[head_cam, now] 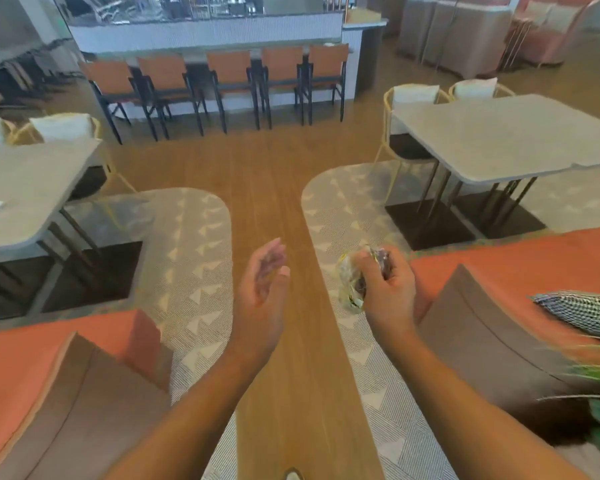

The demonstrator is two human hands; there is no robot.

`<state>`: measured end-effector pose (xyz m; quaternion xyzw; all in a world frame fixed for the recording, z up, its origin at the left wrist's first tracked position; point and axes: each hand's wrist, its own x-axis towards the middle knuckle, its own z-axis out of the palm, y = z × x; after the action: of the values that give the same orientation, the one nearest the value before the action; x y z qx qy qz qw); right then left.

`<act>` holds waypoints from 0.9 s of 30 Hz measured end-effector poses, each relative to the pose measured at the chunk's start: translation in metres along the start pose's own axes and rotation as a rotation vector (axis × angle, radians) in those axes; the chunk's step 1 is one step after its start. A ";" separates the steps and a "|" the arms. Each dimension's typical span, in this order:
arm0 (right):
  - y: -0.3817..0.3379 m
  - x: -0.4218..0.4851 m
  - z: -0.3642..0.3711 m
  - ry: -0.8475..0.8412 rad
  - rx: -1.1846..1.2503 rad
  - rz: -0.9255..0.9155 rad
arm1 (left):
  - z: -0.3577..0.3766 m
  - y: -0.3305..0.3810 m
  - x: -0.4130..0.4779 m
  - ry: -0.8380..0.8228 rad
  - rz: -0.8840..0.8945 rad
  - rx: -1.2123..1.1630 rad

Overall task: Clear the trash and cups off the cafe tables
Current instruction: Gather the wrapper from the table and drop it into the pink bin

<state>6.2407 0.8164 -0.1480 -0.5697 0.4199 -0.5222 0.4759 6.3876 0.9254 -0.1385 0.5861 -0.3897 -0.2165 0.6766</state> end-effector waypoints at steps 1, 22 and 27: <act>0.003 0.019 0.007 0.011 -0.001 0.005 | 0.005 -0.003 0.022 -0.002 -0.001 -0.007; 0.104 0.490 0.035 0.101 -0.019 0.063 | 0.258 -0.130 0.445 -0.178 0.005 -0.024; 0.111 0.587 0.042 0.093 -0.041 0.075 | 0.311 -0.150 0.533 -0.169 -0.004 -0.053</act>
<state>6.3441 0.2262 -0.1427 -0.5383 0.4734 -0.5210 0.4634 6.4901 0.2987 -0.1345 0.5483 -0.4385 -0.2768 0.6561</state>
